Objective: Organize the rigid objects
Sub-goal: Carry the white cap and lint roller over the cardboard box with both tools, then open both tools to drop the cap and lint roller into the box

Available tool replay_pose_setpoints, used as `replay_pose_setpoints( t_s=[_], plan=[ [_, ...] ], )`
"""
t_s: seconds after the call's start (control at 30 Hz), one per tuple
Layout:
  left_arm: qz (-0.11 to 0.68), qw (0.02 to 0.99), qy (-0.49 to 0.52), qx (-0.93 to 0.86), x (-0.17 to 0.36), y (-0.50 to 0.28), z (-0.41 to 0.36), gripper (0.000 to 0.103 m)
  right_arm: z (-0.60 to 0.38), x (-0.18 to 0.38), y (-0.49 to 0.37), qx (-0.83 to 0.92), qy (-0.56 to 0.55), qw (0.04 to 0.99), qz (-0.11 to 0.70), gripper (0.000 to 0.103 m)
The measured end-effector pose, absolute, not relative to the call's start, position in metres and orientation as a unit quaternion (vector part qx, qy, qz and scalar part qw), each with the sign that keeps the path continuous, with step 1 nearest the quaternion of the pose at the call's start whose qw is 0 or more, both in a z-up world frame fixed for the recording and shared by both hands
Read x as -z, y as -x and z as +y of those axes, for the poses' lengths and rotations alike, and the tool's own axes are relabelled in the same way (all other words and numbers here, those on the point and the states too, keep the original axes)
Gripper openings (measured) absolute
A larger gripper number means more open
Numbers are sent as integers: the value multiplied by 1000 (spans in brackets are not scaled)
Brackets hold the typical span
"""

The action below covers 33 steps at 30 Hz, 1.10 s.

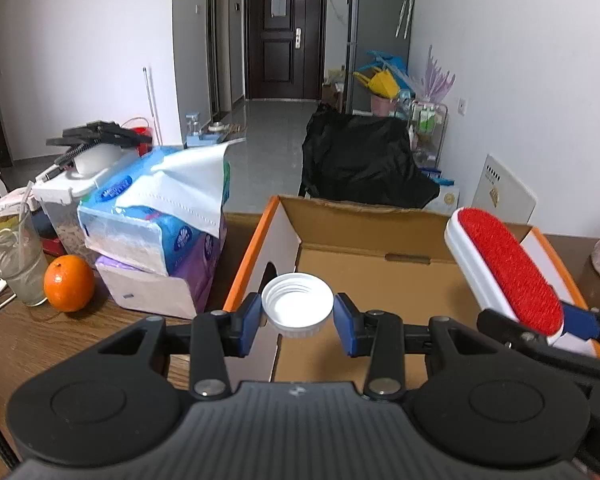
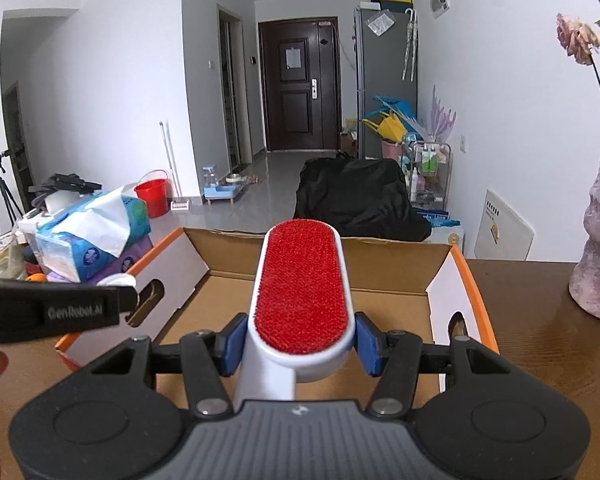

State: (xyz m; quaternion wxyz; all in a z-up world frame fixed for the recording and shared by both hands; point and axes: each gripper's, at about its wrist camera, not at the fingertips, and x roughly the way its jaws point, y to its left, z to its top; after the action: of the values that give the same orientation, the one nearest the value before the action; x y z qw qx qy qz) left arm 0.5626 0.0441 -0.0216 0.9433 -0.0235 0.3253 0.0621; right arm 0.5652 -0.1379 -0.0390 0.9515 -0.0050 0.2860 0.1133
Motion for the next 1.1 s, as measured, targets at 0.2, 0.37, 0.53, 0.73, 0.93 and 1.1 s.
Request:
replay_pose_setpoints(
  t_s=[0.2,0.37,0.53,0.73,0.93,1.1],
  plan=[
    [326,944,17,-57,26,-565,39,40,-139,42,-582,-108,1,947,304,55],
    [326,944,1,-53,29,-567,31,40,-143,44,-596,-102,-5,942,319,55],
    [337,940,-6,-52,34,-572,29,41,-148,47,-607,-101,-8,936,336,55],
    [326,944,-17,-44,31,-566,26,76,-163,24,-592,-102,-29,946,306,95],
    [323,945,-19,-53,28,-562,25,88,-175,10,-580,-95,-30,952,290,96],
    [317,946,-19,-61,26,-559,30,101,-181,14,-582,-94,-38,949,300,100]
  ],
)
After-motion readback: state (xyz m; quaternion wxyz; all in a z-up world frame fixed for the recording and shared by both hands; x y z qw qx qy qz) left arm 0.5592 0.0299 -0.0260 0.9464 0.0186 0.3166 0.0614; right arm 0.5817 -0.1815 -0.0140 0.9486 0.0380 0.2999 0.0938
